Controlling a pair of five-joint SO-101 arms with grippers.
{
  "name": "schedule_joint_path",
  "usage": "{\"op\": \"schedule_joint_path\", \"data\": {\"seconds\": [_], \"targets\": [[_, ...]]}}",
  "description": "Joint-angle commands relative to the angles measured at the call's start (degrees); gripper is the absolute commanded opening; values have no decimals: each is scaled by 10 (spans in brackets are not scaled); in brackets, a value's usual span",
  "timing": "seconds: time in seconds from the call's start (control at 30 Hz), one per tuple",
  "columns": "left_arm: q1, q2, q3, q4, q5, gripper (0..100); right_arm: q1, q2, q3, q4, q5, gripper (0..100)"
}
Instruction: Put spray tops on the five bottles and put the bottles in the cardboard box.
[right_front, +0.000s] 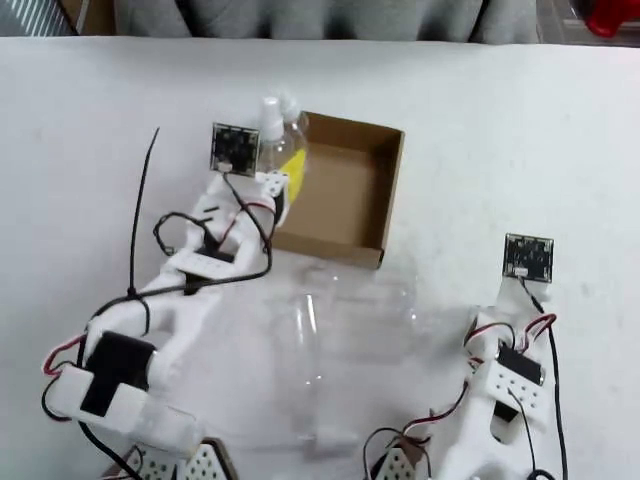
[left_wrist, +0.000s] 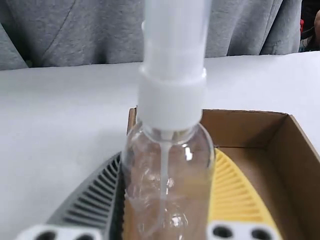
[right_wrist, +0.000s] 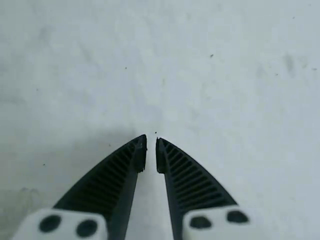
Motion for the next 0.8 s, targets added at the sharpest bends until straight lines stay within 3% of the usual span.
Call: {"op": "schedule_joint_path", "data": {"seconds": [0.0,0.77], "targets": [[-6,7,-55,-25,-2,21,-5,-7,-2,-10,1,18],[-7,84,-89,-25,-7,24,-5,-6,-2,-10,1,18]]}}
